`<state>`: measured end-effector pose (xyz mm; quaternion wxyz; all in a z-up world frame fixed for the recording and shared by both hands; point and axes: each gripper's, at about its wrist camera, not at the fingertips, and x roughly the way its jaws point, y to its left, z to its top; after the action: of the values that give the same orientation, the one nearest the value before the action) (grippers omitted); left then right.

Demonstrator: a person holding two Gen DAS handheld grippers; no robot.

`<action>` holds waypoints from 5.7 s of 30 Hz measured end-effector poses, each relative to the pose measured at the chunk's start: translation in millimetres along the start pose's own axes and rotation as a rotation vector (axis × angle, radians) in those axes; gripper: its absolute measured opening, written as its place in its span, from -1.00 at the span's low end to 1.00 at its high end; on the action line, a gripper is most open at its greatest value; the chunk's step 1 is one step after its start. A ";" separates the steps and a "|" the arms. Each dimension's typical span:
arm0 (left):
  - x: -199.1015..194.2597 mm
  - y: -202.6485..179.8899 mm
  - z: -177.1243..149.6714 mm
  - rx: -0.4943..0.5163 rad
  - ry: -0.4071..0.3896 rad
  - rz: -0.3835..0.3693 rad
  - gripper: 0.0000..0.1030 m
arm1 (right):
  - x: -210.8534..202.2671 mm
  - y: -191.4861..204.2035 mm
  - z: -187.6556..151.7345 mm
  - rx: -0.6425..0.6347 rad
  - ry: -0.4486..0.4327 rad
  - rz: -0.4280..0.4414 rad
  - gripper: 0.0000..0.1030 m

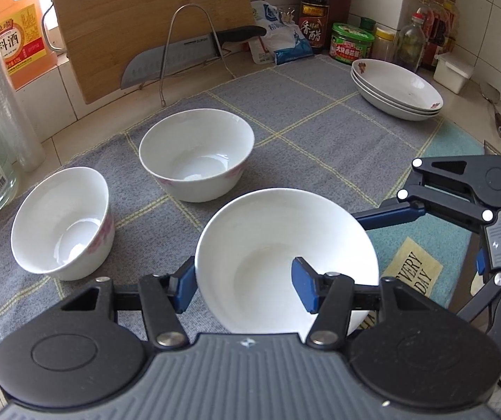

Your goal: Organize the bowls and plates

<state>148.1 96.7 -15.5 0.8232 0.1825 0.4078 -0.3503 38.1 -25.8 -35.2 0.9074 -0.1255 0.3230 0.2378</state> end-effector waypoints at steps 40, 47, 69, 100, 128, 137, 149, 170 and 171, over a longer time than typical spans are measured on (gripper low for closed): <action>69.8 -57.9 57.8 0.161 -0.016 -0.186 0.09 | -26.3 -57.0 -40.4 0.155 0.065 -0.222 0.53; 65.9 -58.9 56.4 0.165 -0.042 -0.189 0.55 | -30.5 -56.1 -40.9 0.167 0.035 -0.209 1.00; 8.5 -24.8 12.8 -0.118 -0.098 0.067 0.80 | -38.9 -48.1 -23.4 0.149 0.016 -0.165 1.00; 71.0 62.3 73.4 0.029 -0.016 0.072 0.66 | 77.2 -78.7 60.1 0.022 0.095 -0.032 1.00; 95.7 87.5 80.8 -0.009 0.029 -0.062 0.13 | 117.2 -89.2 66.6 -0.014 0.159 0.034 0.64; 96.2 87.3 83.0 -0.010 0.032 -0.085 0.02 | 117.1 -88.3 65.9 -0.011 0.152 0.030 0.63; 82.2 76.4 84.2 0.010 0.012 -0.079 0.02 | 96.0 -83.2 69.5 -0.005 0.133 0.022 0.63; 28.8 9.9 89.5 0.108 -0.060 -0.097 0.02 | 20.9 -66.5 48.9 0.023 0.080 -0.037 0.63; 27.5 5.9 89.7 0.112 -0.062 -0.101 0.02 | 17.3 -65.9 47.0 0.027 0.078 -0.040 0.63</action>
<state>212.7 36.4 16.6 0.8053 0.1963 0.3704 -0.4192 108.4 -58.2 -5.8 0.9003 -0.1288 0.3590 0.2099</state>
